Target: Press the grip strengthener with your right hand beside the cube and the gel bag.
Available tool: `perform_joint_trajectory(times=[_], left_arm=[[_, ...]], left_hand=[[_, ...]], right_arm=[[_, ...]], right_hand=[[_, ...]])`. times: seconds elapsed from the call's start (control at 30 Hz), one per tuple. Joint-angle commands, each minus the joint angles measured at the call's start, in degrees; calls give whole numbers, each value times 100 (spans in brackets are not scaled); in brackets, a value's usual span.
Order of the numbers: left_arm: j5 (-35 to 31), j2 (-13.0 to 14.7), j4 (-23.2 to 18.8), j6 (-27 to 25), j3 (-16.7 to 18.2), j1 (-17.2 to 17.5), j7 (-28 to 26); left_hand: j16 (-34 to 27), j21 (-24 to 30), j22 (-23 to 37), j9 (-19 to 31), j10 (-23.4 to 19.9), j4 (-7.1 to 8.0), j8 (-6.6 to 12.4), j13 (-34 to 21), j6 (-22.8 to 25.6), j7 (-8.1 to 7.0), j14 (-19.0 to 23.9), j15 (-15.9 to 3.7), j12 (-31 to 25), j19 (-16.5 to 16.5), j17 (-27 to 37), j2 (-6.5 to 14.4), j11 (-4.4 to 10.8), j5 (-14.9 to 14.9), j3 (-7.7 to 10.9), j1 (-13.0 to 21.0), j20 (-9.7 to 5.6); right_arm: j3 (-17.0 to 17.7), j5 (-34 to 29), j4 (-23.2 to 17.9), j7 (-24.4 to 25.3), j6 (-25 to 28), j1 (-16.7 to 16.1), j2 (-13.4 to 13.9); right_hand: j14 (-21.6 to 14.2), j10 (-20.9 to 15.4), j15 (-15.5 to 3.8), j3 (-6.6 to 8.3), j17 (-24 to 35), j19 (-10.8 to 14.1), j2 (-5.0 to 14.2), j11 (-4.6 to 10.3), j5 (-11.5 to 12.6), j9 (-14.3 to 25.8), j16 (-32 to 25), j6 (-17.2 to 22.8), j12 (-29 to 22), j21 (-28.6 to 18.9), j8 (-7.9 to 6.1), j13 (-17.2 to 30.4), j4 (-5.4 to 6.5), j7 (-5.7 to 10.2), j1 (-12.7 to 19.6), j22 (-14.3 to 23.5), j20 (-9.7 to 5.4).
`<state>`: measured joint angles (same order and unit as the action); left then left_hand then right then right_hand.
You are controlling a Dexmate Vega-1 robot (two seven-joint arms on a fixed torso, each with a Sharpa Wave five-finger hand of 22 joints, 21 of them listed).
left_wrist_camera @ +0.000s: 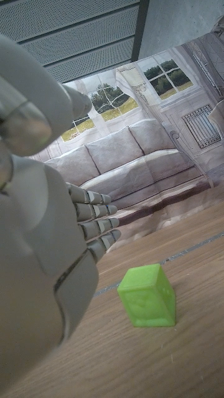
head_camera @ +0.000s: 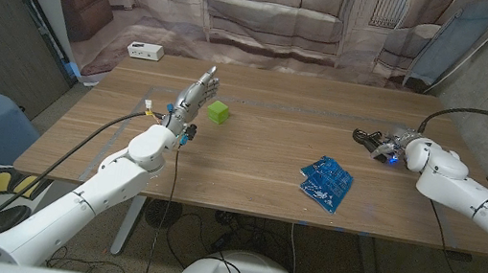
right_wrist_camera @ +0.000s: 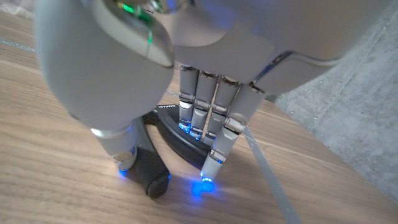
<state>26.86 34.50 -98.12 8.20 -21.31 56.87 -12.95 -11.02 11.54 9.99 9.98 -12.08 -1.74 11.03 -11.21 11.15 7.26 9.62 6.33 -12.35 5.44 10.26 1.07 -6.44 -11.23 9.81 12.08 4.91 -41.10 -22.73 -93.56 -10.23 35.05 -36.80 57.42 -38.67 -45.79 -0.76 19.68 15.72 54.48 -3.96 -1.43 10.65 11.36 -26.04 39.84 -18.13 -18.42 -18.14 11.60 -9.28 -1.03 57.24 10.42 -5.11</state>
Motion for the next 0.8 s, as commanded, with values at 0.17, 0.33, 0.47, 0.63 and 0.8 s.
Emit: perform_joint_trajectory(times=[0.17, 0.33, 0.47, 0.63, 0.8], left_arm=[[-3, -31, 71, 23, -26, -57, 19], [-10, -30, 70, 28, -28, -67, 20], [-19, -30, 66, 26, -28, -74, 12], [-39, -30, 55, 35, -26, -77, -3], [-49, -40, 63, 45, -29, -94, -4]], left_hand=[[12, -20, 32, 32, -46, -36, -13, -17, 34, 10, 30, -33, -7, 2, 13, 60, -3, 2, 23, 2, 20], [12, -20, 32, 32, -45, -38, -14, -17, 35, 8, 31, -32, -5, 1, 13, 62, 4, 2, 21, 1, 15], [11, -21, 32, 32, -45, -39, -13, -17, 37, 15, 33, -32, -4, 0, 13, 63, -1, 2, 20, 1, 16], [14, -20, 32, 32, -48, -42, -14, -17, 39, 15, 28, -32, -4, 0, 13, 65, -5, 2, 18, 0, 20], [13, -19, 32, 32, -50, -44, -12, -17, 45, 9, 30, -39, -4, 2, 13, 67, 2, 2, 16, -2, 16]], right_arm=[[451, 163, -537, 564, 123, -330, 231], [539, 208, -635, 683, 111, -404, 273], [641, 257, -740, 836, 89, -496, 307], [862, 347, -956, 1180, 60, -716, 367], [1147, 462, -1178, 1639, -23, -1004, 423]], right_hand=[[-369, -51, -508, 13, 25, 42, 881, 11, 23, 18, -24, 175, 1, -44, -16, 16, 21, 86, 815, 13, -36], [-383, -63, -519, 15, 38, 50, 908, 8, 27, 18, -31, 194, 2, -51, -11, 20, 25, 86, 826, 14, -43], [-392, -69, -523, 15, 40, 52, 911, 16, 29, 18, -29, 211, 3, -55, -10, 23, 22, 78, 835, 15, -45], [-408, -88, -532, 4, 53, 59, 919, 22, 31, 19, -36, 221, 2, -62, -1, 27, 27, 78, 835, 17, -50], [-500, -112, -586, 5, 77, 75, 936, 21, 36, 18, -80, 271, 1, -76, -4, 32, 11, 77, 876, 21, -57]])
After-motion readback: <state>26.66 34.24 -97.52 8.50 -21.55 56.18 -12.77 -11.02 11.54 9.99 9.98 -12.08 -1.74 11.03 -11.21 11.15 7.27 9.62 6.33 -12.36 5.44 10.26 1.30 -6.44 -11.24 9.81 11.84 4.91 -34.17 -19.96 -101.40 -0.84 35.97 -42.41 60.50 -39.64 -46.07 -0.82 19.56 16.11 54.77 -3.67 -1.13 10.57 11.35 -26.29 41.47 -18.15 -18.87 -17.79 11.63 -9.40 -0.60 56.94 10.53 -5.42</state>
